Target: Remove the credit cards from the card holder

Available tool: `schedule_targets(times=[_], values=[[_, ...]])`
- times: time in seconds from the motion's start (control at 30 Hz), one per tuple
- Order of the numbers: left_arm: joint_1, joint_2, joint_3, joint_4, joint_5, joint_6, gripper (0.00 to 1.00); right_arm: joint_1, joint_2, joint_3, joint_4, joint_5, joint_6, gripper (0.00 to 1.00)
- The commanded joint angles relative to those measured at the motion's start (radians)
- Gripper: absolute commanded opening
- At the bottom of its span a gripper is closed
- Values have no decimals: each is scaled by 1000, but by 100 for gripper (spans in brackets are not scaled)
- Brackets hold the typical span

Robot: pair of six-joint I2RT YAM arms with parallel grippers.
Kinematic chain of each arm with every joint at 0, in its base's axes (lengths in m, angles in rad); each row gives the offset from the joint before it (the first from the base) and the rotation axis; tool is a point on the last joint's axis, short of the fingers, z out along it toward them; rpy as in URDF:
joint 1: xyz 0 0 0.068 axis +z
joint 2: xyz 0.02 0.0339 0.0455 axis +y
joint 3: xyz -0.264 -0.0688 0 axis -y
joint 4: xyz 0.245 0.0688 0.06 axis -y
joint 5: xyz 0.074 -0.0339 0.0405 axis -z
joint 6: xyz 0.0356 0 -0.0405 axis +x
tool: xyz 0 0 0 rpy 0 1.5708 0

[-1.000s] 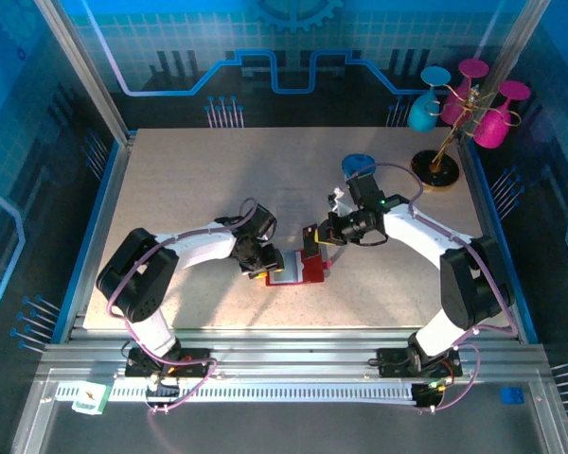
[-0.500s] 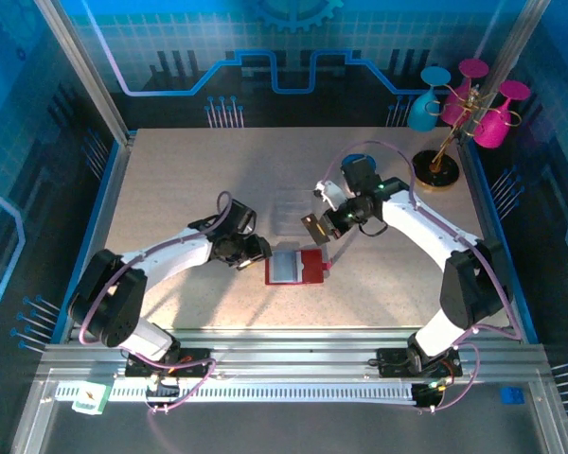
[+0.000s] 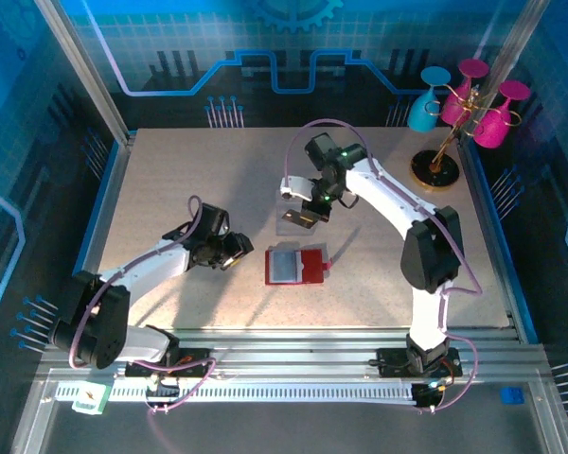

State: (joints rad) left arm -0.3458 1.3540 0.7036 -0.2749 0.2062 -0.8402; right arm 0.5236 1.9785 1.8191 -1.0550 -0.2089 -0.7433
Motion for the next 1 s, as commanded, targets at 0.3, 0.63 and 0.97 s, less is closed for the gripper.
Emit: schedule_targets(times=[0.3,0.63,0.97], values=[[8,-36,-28,56,27,-56,47,12,226,351,-253,91,-139,0],[8,-13,-12,57,29,-49,47,10,333,435,-272,109,-160,0],[10,-7,-3,66,21,-45,47,15,393,456,-280,66,-172,0]])
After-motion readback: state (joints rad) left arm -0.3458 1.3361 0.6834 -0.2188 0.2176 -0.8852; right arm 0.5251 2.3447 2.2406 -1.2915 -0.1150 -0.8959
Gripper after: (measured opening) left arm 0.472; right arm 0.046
